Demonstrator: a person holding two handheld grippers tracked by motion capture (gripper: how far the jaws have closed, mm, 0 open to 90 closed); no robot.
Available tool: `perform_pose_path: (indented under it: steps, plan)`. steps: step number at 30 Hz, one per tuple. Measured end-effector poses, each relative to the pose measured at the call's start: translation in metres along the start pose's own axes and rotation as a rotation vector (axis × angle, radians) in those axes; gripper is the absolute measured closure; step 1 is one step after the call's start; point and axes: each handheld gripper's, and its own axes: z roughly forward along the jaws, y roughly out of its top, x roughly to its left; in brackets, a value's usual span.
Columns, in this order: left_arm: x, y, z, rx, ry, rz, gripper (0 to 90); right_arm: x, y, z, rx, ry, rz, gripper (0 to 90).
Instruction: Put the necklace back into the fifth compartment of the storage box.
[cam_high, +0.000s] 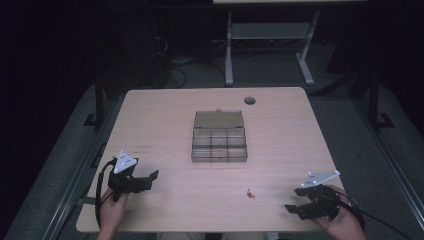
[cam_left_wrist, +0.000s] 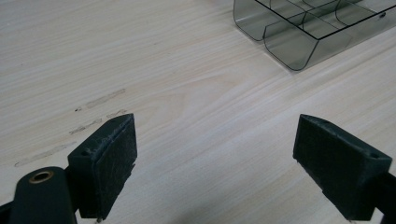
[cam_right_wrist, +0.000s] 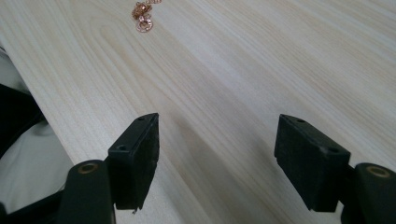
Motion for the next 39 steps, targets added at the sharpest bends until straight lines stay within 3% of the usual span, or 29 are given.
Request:
perform_pose_path:
  steps: [3, 4, 9, 39]
  plan:
    - [0.000, 0.000, 0.001, -0.001, -0.002, -0.011, 13.1, 0.001, 0.001, 0.001, 0.005, 0.000, -0.010, 30.3]
    - [0.001, -0.001, 0.000, 0.017, -0.004, 0.006, 13.1, 0.002, 0.003, 0.001, 0.007, 0.004, -0.020, 30.4]
    - [0.002, -0.002, 0.001, 0.018, -0.002, 0.010, 13.1, 0.004, 0.010, 0.004, 0.035, -0.004, -0.037, 30.4]
    - [0.004, -0.003, 0.000, 0.002, 0.001, 0.011, 13.1, 0.025, 0.061, 0.007, 0.101, 0.041, -0.159, 35.5]
